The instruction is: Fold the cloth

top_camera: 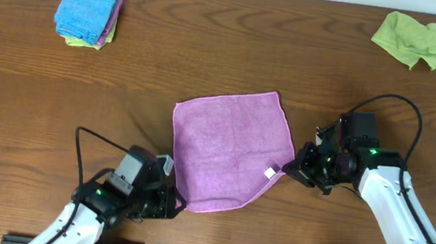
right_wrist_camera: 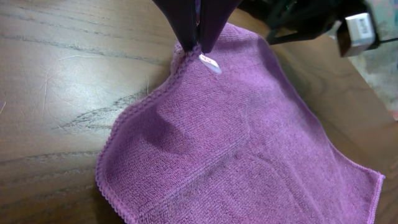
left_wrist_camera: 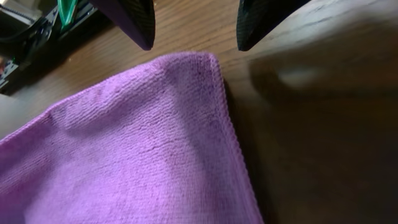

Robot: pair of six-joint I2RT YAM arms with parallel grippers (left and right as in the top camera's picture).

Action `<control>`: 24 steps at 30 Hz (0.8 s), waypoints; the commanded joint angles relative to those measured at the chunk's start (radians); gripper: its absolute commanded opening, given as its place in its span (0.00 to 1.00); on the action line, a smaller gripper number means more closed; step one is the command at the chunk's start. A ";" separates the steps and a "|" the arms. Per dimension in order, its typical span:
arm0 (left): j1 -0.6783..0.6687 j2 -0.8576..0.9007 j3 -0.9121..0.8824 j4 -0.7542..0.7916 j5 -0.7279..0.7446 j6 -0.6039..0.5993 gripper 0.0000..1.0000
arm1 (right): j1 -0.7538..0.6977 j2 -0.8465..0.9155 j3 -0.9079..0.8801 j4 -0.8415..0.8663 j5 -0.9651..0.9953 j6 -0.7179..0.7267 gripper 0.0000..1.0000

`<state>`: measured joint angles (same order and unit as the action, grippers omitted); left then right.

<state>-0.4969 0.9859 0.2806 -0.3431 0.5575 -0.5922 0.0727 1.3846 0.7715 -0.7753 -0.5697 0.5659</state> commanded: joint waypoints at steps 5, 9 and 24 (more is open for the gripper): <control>-0.054 -0.006 -0.050 0.066 -0.034 -0.102 0.45 | -0.006 -0.008 0.013 0.001 -0.011 -0.013 0.02; -0.068 -0.006 -0.051 0.068 -0.097 -0.116 0.46 | -0.006 -0.008 0.013 0.001 -0.011 -0.013 0.01; -0.127 -0.006 -0.138 0.221 -0.139 -0.209 0.44 | -0.006 -0.008 0.013 0.002 -0.011 -0.014 0.02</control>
<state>-0.6182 0.9699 0.1829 -0.1059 0.4301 -0.7647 0.0727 1.3846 0.7715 -0.7746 -0.5697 0.5659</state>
